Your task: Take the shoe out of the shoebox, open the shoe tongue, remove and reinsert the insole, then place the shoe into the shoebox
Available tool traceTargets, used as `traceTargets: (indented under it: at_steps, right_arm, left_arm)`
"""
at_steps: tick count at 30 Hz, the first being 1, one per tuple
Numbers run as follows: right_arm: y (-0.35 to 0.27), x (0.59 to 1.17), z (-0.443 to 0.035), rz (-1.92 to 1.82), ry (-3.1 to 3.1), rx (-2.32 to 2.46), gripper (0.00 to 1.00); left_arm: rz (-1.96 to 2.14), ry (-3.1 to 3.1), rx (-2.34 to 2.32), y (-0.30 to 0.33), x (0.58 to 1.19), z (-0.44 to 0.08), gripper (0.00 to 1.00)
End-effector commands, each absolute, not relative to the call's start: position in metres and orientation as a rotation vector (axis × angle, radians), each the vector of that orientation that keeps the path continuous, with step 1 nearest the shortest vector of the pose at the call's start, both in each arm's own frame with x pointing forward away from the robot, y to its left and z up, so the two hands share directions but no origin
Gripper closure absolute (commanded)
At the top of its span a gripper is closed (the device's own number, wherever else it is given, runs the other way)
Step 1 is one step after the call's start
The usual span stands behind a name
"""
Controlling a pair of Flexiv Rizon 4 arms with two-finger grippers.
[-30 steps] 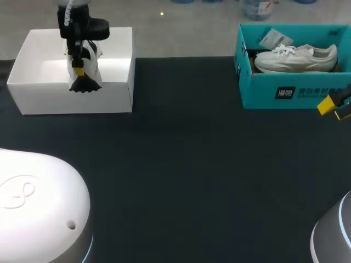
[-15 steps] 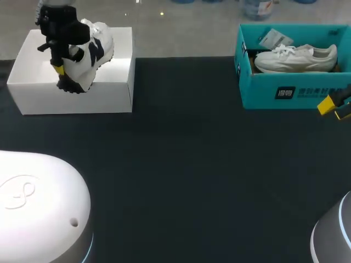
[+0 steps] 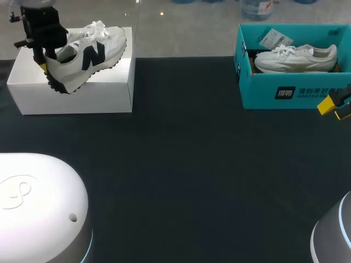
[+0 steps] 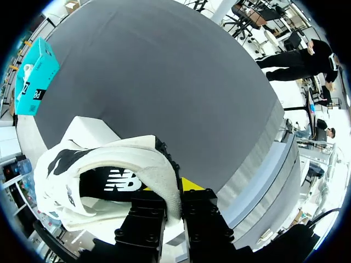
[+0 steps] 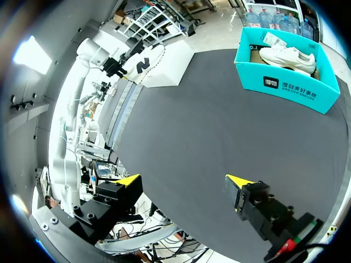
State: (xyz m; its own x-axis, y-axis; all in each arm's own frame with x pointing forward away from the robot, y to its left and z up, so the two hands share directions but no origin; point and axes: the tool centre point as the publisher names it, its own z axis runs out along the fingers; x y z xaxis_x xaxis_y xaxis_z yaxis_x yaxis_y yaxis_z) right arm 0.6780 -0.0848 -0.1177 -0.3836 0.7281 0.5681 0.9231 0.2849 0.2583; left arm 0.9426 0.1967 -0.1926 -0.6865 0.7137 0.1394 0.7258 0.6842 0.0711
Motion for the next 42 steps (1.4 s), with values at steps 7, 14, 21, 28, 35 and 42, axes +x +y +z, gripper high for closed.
traceTargets:
  at_steps: [7,14,21,28,35,42]
  right_arm:
    - [-0.084,0.679,-0.118,-0.795,-2.22,-1.496,0.0]
    - [-0.084,0.679,-0.118,-0.795,-2.22,-1.496,0.0]
    - [-0.084,0.679,-0.118,-0.795,-2.22,-1.496,0.0]
    - [-0.084,0.679,-0.118,-0.795,-2.22,-1.496,0.0]
    - [-0.084,0.679,-0.118,-0.795,-2.22,-1.496,0.0]
    - [-0.084,0.679,-0.118,-0.795,-2.22,-1.496,0.0]
  left_arm:
    - [-0.186,-2.801,-1.203,0.198,0.939,-0.191,1.0]
    - [-0.186,-2.801,-1.203,0.198,0.939,-0.191,1.0]
    - [-0.227,-2.748,-1.342,0.203,0.945,-0.189,1.0]
    - [-0.25,-2.517,-1.785,0.22,0.962,-0.186,1.0]
    - [-0.325,-2.305,-2.095,0.248,0.983,-0.178,1.0]
    - [-0.508,-2.067,-2.302,0.271,1.002,-0.172,1.0]
